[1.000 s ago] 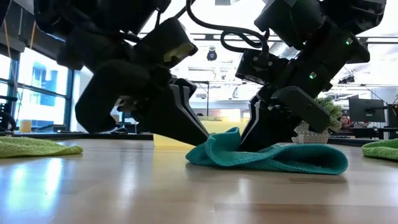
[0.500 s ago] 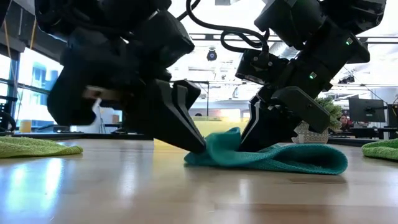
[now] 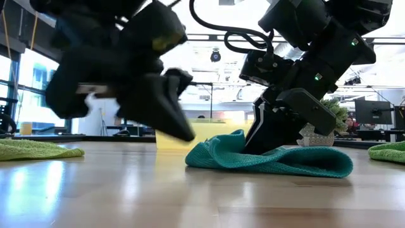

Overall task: Roll microfiber towels into tight, uniform cylinder then place into a basket
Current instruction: Fold the blue microfiber cloth

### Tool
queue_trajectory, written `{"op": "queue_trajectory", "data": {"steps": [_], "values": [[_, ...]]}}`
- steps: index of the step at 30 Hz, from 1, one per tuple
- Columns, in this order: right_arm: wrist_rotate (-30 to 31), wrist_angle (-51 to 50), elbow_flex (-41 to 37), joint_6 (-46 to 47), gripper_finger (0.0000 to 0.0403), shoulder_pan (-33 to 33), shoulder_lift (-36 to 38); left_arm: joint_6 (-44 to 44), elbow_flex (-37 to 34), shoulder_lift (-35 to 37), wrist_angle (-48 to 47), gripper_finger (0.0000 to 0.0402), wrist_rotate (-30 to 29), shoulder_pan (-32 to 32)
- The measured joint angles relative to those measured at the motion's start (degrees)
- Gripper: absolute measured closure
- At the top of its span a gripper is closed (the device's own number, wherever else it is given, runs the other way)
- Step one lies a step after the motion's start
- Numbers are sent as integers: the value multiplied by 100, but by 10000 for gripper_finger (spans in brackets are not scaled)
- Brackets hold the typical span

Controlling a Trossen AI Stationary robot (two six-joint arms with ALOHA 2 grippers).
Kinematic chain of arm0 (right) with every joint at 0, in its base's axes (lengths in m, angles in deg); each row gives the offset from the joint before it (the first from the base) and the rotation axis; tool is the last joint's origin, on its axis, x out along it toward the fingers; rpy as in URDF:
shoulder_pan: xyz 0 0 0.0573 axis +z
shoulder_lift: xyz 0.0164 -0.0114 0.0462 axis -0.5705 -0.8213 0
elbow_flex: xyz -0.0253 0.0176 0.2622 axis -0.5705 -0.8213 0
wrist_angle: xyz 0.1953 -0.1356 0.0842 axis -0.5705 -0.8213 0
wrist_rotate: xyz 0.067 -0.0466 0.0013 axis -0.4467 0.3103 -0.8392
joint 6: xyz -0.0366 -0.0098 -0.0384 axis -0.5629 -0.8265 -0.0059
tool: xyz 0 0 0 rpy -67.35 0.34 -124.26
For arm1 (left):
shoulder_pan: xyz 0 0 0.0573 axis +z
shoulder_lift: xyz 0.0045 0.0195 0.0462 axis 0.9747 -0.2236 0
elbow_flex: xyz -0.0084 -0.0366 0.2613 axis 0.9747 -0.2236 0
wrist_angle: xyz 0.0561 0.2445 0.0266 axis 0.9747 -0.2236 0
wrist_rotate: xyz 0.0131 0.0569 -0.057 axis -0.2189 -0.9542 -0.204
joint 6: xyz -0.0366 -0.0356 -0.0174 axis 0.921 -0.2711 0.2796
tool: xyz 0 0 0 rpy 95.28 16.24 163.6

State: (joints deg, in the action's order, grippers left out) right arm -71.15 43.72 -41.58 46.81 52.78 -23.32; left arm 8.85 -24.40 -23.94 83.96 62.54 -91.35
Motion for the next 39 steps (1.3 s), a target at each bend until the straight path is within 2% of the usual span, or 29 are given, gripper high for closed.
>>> {"op": "queue_trajectory", "data": {"steps": [2,5,13,20,26,28,31,33,39], "values": [[0,6,0,1,291,0,0,-32,4,14,137,401,-463,60],[2,16,0,2,291,0,0,105,-4,-58,186,401,-581,201],[15,19,0,15,291,0,0,355,-21,-534,985,401,171,301],[17,19,0,13,291,0,0,358,-24,-543,950,401,897,204],[18,32,0,13,291,0,0,396,-24,-544,903,401,1173,174],[19,36,0,13,291,0,0,355,-24,-506,882,401,1013,172],[19,38,0,14,291,0,0,338,-22,-497,863,401,319,180],[19,38,0,15,291,0,0,345,-24,-497,868,401,96,219],[19,38,0,13,291,0,0,399,-24,-497,869,401,661,255]]}}
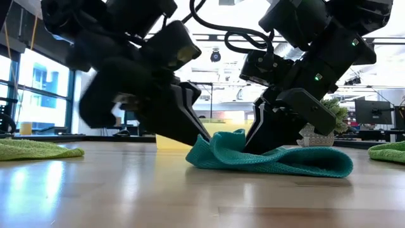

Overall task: Roll microfiber towels into tight, uniform cylinder then place into a basket
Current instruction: Fold the blue microfiber cloth

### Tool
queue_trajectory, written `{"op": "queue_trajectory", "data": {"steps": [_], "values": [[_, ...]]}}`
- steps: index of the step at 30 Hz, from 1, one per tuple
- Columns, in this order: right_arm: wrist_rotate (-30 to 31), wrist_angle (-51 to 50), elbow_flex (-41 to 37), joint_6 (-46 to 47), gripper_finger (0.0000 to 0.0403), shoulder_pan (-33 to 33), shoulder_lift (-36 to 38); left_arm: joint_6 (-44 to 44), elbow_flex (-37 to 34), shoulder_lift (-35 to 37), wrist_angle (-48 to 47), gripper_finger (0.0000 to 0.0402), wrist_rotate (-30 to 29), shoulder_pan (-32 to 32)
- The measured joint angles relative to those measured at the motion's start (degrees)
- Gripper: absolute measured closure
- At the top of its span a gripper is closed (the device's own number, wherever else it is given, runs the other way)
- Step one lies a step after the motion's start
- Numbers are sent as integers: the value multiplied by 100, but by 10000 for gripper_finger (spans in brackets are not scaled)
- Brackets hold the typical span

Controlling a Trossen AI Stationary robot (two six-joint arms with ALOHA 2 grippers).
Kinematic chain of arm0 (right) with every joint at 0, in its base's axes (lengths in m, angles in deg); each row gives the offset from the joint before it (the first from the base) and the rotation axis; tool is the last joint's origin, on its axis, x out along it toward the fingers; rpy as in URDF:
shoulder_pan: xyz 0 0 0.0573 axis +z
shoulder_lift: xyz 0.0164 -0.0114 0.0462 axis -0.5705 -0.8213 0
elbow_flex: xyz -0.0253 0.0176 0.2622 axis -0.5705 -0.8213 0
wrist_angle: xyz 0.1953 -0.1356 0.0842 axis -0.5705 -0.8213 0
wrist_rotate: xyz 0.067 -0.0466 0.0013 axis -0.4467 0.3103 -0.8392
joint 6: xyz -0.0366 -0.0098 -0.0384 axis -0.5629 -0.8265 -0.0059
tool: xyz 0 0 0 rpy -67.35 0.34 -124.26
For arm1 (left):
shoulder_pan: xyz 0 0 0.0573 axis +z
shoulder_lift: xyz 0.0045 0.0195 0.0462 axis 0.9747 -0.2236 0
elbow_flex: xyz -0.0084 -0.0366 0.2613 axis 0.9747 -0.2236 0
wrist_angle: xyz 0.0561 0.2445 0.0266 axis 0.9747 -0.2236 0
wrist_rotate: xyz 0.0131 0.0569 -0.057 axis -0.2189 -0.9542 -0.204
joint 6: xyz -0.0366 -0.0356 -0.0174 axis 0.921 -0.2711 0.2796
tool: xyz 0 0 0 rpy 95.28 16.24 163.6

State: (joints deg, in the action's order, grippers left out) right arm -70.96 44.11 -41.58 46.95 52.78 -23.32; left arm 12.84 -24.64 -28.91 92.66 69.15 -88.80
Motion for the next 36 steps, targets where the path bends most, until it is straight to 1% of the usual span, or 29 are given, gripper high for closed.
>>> {"op": "queue_trajectory", "data": {"steps": [6,9,11,13,18,20,23,27,33,36], "values": [[0,0,0,1,291,0,0,6,0,0,-3,401,763,-112],[0,0,0,1,291,0,0,8,0,0,-4,401,1298,-184],[0,0,0,2,291,0,0,4,0,0,-9,401,1521,-242],[0,0,0,0,291,0,0,4,0,2,-128,401,1439,-282],[1,-2,0,0,291,0,0,23,2,236,-672,401,224,-288],[0,-2,0,1,291,0,0,197,1,298,-727,401,-41,-288],[0,-4,0,0,291,0,0,671,26,415,-750,400,-42,-298],[2,1,0,0,291,0,0,1047,86,435,-786,382,245,-339],[0,0,0,-2,291,0,0,1158,160,433,-775,324,204,-513],[0,0,0,0,291,0,0,1158,160,433,-769,294,28,-574]]}}
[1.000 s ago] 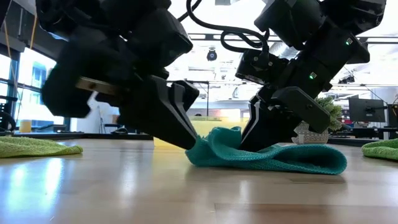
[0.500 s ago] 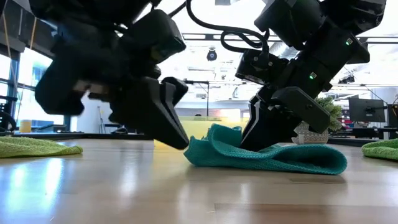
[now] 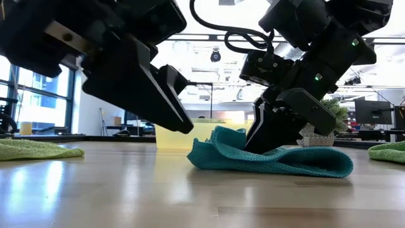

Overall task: Roll microfiber towels into tight, uniform cylinder then place into a basket
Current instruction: Fold the blue microfiber cloth

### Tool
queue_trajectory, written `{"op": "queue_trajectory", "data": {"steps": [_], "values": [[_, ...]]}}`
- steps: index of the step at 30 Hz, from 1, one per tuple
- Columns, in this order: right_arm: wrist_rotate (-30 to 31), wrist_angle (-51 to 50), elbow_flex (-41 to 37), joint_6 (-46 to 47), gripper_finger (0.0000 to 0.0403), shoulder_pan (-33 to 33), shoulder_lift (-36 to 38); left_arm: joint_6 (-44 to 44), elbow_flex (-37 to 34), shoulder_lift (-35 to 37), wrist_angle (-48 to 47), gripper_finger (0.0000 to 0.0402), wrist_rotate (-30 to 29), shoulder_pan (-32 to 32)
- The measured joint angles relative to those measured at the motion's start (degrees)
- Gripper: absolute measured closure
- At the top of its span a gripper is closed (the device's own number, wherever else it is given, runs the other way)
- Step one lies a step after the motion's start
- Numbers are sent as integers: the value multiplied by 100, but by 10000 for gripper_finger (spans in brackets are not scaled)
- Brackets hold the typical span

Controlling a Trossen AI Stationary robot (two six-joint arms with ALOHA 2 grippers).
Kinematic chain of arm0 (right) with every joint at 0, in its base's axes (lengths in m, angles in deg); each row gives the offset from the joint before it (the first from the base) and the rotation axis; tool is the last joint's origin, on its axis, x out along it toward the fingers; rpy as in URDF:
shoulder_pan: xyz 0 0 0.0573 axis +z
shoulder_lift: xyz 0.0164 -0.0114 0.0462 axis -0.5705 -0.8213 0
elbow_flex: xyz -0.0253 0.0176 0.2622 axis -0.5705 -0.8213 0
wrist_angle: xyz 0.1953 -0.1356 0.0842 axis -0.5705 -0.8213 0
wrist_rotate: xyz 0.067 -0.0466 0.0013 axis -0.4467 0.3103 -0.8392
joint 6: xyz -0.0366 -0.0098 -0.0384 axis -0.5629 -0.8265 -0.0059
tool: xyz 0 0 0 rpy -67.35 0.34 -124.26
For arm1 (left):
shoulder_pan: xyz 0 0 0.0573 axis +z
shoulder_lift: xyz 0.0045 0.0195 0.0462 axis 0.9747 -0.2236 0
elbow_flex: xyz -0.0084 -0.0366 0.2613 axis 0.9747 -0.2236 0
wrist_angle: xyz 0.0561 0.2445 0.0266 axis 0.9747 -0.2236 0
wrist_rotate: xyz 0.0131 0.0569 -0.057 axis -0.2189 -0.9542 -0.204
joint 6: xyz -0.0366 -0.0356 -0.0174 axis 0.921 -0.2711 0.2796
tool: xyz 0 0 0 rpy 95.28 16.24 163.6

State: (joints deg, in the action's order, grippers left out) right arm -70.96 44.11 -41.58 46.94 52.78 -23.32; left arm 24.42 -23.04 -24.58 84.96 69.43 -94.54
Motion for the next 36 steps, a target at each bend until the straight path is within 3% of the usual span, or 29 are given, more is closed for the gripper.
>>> {"op": "queue_trajectory", "data": {"steps": [5,8,19,36], "values": [[0,0,0,0,291,0,0,50,2,-28,-11,266,-587,-19],[1,2,0,0,291,0,0,84,2,-28,-8,262,-580,-19],[2,2,0,2,291,0,0,620,2,-39,99,263,-584,-23],[2,9,0,-15,291,0,0,850,2,-376,360,281,-1210,-207]]}}
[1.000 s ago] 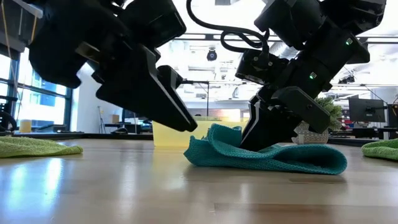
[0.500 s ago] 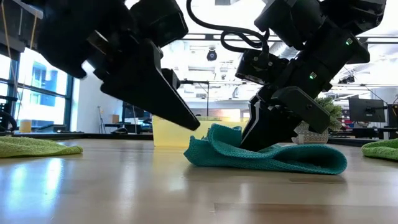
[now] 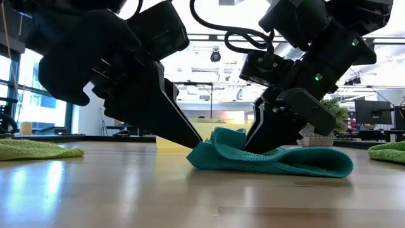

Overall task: Roll microfiber towels into tight, uniform cylinder then place into a basket
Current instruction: Fold the blue microfiber cloth

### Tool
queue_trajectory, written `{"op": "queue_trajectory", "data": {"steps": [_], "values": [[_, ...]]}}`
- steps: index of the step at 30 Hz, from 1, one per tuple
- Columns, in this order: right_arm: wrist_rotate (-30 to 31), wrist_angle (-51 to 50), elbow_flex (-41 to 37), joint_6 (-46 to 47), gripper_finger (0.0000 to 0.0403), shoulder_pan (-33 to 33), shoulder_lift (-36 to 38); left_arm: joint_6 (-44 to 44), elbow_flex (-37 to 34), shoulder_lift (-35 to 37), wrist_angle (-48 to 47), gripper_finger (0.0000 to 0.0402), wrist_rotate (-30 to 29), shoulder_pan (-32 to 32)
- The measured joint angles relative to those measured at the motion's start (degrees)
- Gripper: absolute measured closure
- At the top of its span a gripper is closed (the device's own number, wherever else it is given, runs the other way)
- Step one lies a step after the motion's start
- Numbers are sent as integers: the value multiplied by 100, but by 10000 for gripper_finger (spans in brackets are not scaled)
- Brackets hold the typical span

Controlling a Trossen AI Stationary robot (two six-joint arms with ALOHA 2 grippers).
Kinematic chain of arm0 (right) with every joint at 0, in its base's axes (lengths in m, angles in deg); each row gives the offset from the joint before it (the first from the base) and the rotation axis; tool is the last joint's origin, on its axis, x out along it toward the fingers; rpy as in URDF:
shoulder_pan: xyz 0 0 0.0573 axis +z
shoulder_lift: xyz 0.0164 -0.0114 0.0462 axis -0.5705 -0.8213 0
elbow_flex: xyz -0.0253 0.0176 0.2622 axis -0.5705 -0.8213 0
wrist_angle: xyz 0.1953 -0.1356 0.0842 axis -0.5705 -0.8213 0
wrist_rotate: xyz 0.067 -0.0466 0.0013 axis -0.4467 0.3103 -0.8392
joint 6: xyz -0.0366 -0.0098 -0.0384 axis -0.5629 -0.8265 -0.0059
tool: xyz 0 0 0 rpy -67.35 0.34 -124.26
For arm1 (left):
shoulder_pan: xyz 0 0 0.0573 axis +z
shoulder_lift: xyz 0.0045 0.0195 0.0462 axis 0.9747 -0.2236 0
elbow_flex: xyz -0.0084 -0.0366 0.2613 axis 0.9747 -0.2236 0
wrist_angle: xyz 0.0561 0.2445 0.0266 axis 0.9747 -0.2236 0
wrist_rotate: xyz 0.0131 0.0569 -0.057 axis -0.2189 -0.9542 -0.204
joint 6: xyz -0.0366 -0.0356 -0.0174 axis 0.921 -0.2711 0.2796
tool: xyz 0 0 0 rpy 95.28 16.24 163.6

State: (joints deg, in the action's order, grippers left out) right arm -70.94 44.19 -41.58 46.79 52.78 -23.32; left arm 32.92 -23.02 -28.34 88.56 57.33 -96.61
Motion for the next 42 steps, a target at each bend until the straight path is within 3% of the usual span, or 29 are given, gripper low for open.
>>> {"op": "queue_trajectory", "data": {"steps": [11,20,27,32,38,42], "values": [[2,22,1,15,291,0,0,160,-2,-127,182,314,0,-9],[2,24,0,15,291,0,0,40,0,-127,118,395,115,-9],[2,22,2,15,291,2,0,-584,0,-127,126,399,673,-151],[2,20,2,15,291,2,0,-1312,0,-127,97,396,400,-305],[-2,15,2,15,291,2,0,-1000,-3,-31,-41,384,-139,-343],[-4,9,7,54,291,2,45,-652,19,219,-21,368,47,-337]]}}
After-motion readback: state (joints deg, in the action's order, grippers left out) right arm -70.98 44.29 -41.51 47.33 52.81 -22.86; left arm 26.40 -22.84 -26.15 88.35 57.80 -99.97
